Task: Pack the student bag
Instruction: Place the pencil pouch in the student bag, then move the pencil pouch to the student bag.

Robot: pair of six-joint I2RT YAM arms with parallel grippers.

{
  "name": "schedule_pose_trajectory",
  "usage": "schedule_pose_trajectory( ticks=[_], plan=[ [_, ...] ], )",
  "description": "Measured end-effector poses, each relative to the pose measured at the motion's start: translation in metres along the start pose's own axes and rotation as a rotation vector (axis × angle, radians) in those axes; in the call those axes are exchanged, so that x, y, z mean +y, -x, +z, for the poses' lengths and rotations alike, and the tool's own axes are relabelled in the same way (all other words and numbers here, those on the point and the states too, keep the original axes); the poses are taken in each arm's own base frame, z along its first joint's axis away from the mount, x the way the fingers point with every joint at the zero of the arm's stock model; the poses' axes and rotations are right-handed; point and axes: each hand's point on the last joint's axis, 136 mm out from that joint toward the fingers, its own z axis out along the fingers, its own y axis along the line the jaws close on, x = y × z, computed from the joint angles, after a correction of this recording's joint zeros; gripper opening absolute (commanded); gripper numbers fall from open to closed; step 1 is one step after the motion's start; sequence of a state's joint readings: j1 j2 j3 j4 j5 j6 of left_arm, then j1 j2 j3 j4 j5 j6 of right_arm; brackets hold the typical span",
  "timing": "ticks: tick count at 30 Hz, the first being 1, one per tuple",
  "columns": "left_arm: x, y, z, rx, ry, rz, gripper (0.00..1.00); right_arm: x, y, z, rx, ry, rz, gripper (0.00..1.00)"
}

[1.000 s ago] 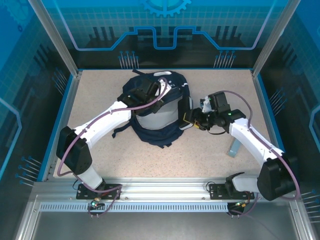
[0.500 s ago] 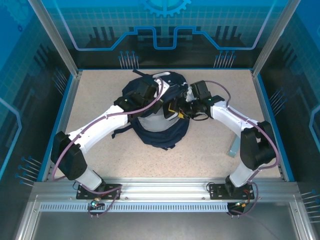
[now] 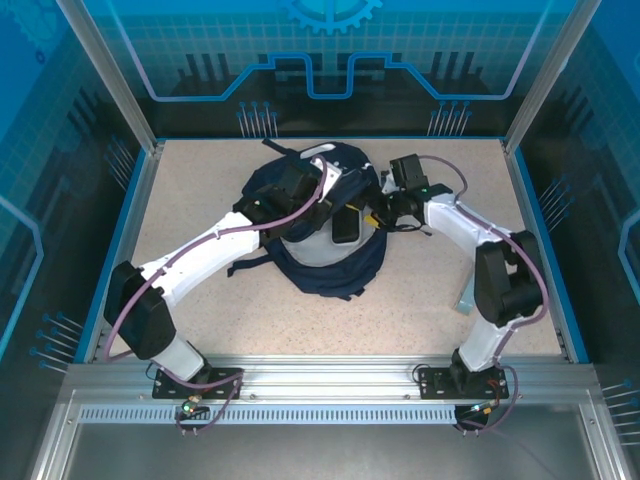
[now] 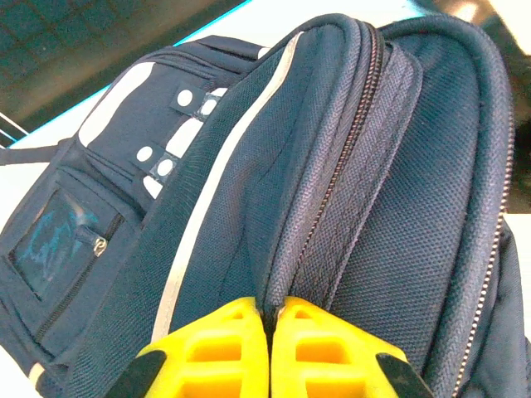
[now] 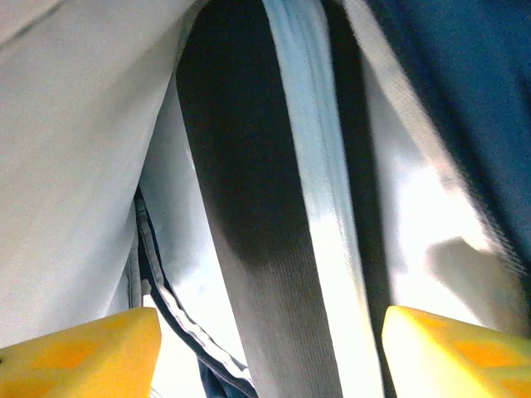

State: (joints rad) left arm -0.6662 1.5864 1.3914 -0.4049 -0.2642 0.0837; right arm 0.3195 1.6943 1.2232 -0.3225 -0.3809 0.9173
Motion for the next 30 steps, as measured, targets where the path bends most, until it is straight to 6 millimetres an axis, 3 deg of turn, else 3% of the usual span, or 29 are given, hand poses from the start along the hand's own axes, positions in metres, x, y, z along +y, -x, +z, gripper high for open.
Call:
schedule_pose_trajectory(
  ticks=[6,14,24,30],
  plan=[
    [-0.01,-0.004,0.006,0.014,-0.021,-0.021,0.01,-0.006,-0.034,-0.042,-0.06,-0.001,-0.007,0.59],
    [-0.01,-0.002,0.006,0.004,-0.022,-0.028,0.01,-0.008,-0.088,-0.015,0.029,-0.041,-0.005,0.45],
    [-0.01,-0.002,0.006,0.004,-0.022,-0.039,0.01,-0.019,-0.072,0.018,0.0,-0.045,0.064,0.37],
    [-0.013,-0.001,0.006,0.004,-0.033,-0.047,0.01,-0.021,-0.046,0.032,-0.055,-0.014,0.071,0.37]
  ],
)
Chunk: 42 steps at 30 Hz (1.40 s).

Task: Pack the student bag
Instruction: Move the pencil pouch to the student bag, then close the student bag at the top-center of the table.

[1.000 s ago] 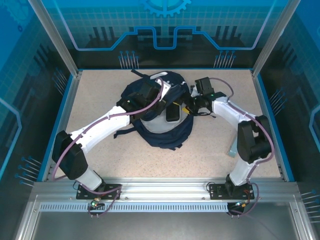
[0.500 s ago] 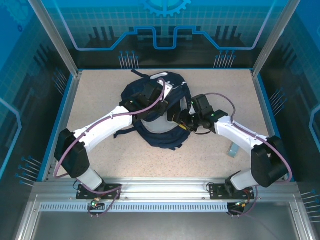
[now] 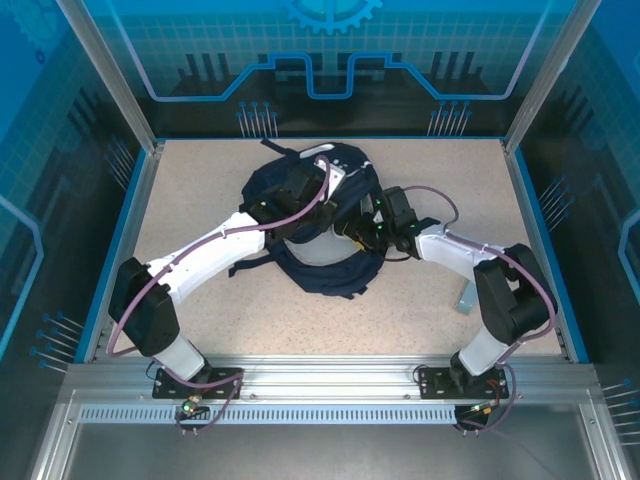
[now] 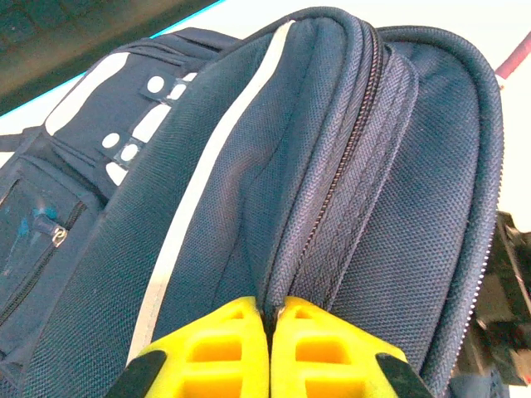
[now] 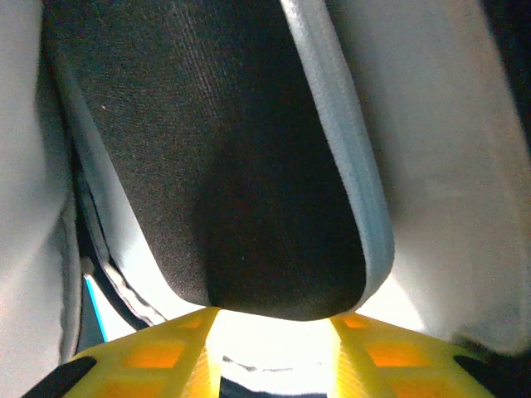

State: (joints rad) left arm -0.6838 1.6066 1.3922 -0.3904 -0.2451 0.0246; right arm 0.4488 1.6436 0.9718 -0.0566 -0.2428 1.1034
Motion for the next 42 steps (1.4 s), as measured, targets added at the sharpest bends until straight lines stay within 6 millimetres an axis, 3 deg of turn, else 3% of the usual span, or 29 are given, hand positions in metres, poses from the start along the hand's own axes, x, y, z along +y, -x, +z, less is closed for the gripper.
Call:
schedule_pose_trajectory(
  ticks=[10,18,22,25,28,33,38,42],
  plan=[
    [-0.004,0.0,0.0,0.002,-0.022,-0.019,0.01,0.025,0.05,0.002,-0.119,0.109,-0.016,0.35],
    [-0.007,0.0,0.0,0.002,-0.041,-0.037,0.0,0.027,0.078,0.031,-0.148,0.124,-0.006,0.22],
    [-0.007,0.001,0.0,-0.003,-0.042,-0.075,0.0,0.035,0.086,0.034,-0.161,0.151,-0.006,0.25],
    [-0.008,0.001,0.004,0.001,-0.045,-0.106,0.0,0.031,0.088,0.029,-0.167,0.165,0.007,0.32],
    [-0.013,0.001,0.014,0.016,-0.06,-0.127,0.04,0.011,0.077,0.011,-0.158,0.151,0.035,0.41],
    [-0.023,0.001,0.026,0.04,-0.088,-0.166,0.22,-0.018,0.046,-0.05,-0.179,0.089,0.043,0.53],
    [-0.032,0.011,0.024,0.04,-0.136,-0.242,0.58,-0.053,0.019,-0.098,-0.218,-0.036,0.051,0.64],
    [-0.033,0.011,0.02,0.063,-0.167,-0.309,0.75,-0.077,0.007,-0.118,-0.223,-0.138,0.056,0.74]
  ],
)
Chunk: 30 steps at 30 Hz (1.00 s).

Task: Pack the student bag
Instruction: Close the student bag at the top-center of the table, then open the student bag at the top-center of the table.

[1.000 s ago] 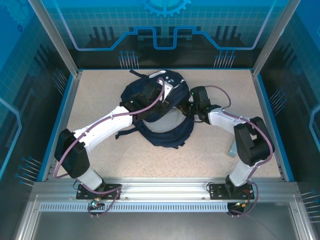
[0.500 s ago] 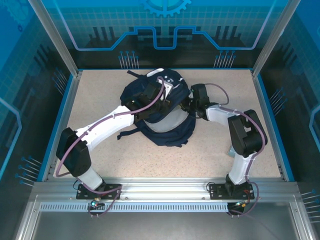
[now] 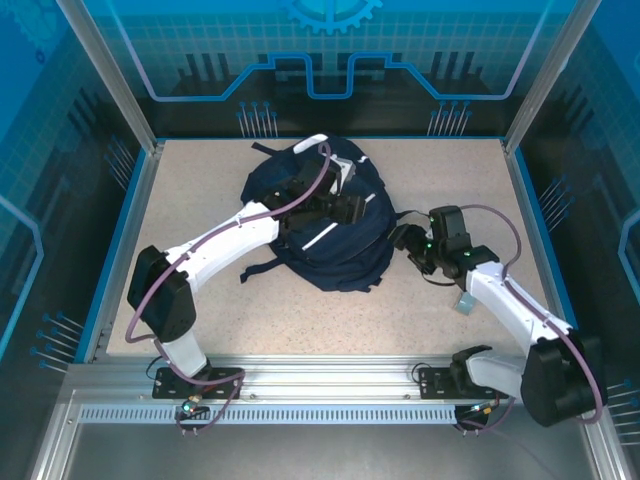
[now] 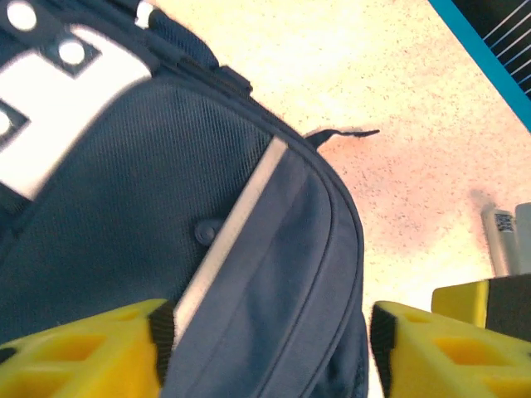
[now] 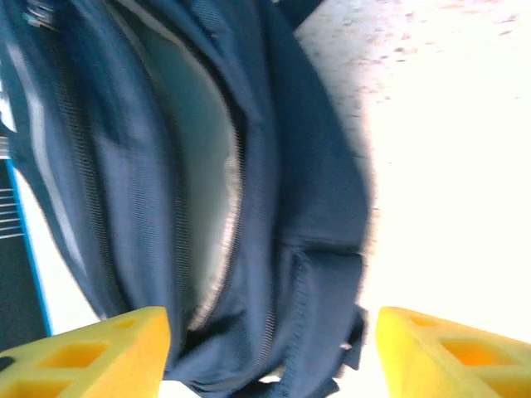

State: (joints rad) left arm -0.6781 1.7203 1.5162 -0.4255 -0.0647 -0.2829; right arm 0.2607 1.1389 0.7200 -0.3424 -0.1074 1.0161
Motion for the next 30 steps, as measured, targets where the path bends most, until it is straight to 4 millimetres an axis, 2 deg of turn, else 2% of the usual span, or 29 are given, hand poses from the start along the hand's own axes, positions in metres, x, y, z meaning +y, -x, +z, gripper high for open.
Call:
schedule_pose_trajectory(
  ticks=[2,4,7,9,14,18,22,30],
  plan=[
    [0.008,-0.007,-0.003,0.018,0.001,-0.037,0.81,-0.002,-0.003,-0.006,0.01,-0.018,-0.018,0.78],
    [0.025,-0.019,-0.01,0.04,0.021,-0.07,0.85,0.002,-0.002,-0.01,0.021,-0.026,-0.045,0.8],
    [0.063,-0.045,-0.026,0.072,0.082,-0.128,0.87,0.025,-0.001,-0.01,0.047,-0.012,-0.105,0.8],
    [0.089,-0.065,-0.036,0.096,0.13,-0.165,0.87,0.047,-0.005,-0.006,0.075,0.01,-0.156,0.8],
    [0.129,-0.117,-0.043,0.175,0.211,-0.224,0.87,0.088,-0.037,0.018,0.183,0.036,-0.247,0.7],
    [0.147,-0.15,-0.042,0.234,0.248,-0.255,0.86,0.102,-0.066,0.04,0.254,0.022,-0.256,0.61],
    [0.155,-0.16,-0.041,0.243,0.262,-0.268,0.83,0.105,-0.075,0.055,0.272,0.008,-0.226,0.53],
    [0.163,-0.149,-0.036,0.183,0.255,-0.253,0.74,0.114,-0.067,0.08,0.254,-0.02,-0.186,0.43]
  ],
)
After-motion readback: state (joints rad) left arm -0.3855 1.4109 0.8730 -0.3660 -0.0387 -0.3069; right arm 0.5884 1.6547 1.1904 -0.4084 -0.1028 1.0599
